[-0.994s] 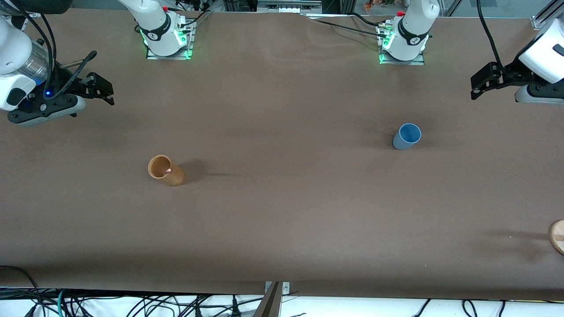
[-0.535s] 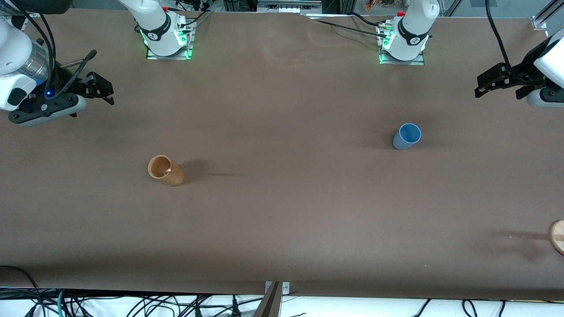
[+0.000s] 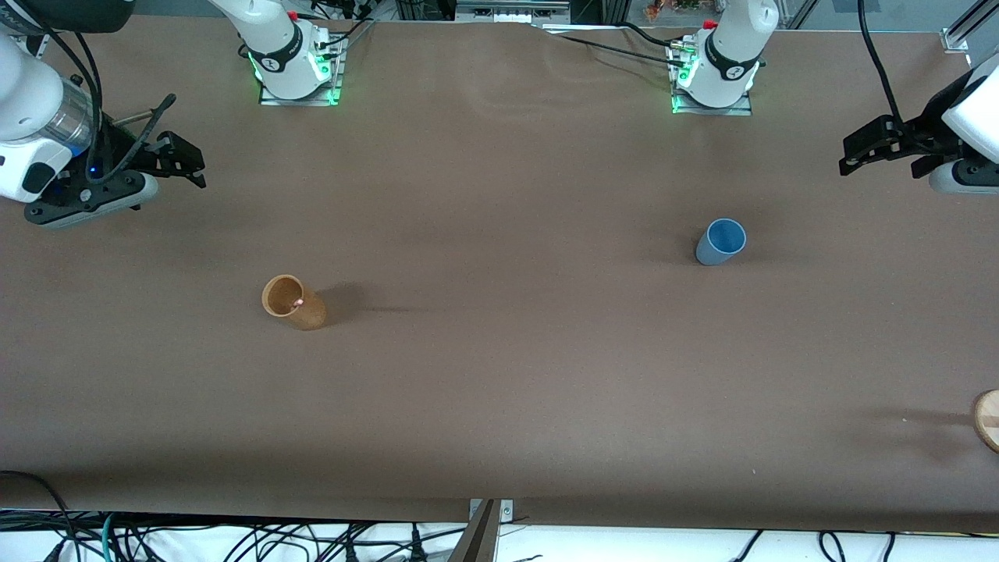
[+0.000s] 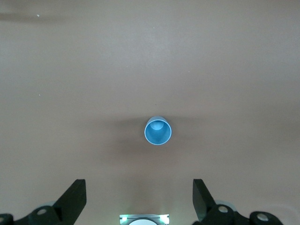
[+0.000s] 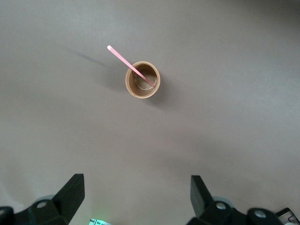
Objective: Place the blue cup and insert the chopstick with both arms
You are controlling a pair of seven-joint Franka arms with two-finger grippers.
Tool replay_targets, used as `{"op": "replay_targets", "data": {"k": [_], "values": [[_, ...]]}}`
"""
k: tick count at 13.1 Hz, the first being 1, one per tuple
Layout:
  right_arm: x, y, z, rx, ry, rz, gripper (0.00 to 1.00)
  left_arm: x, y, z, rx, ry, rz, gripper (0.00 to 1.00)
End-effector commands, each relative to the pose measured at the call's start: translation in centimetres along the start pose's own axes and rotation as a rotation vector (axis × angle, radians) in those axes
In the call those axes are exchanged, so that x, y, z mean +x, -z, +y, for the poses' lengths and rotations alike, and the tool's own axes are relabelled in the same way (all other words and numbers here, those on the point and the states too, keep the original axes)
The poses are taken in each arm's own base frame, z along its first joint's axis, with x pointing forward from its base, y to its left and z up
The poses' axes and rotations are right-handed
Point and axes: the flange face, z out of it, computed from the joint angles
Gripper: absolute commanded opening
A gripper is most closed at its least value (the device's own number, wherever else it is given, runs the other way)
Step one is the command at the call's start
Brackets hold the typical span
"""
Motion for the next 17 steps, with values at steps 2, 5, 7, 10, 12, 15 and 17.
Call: {"op": "replay_targets", "data": {"k": [2, 5, 7, 10, 12, 15, 17], "values": [[0.2, 0.8, -0.5, 0.011, 0.025, 0.005, 1.00, 0.0, 0.3, 0.0, -0.020, 0.005, -0.004, 1.00], [0.0, 1.0, -0.7, 0.015, 0.021, 0.005, 1.00, 0.0, 0.2, 0.1, -0.019, 0.005, -0.007, 1.00], [-0.1, 0.6, -2.0, 0.022, 0.039, -0.022, 1.00, 0.1, 0.2, 0.1, -0.019, 0.007, -0.007, 1.00], [1.0, -2.0, -3.3, 0.026, 0.053, -0.016, 1.00, 0.7, -0.5, 1.0, -0.017, -0.010, -0.020, 1.00], [2.4, -5.3, -4.7, 0.017, 0.080, 0.033, 1.00, 1.8, -2.3, 1.3, -0.013, -0.013, -0.053, 1.00], [5.9, -10.5, -6.0, 0.017, 0.134, 0.052, 1.00, 4.8, -7.5, 1.0, -0.004, -0.005, -0.149, 1.00], [7.7, -13.0, -6.4, 0.012, 0.181, 0.075, 0.99, 5.8, -11.8, 2.1, 0.003, -0.008, -0.216, 1.00]]}}
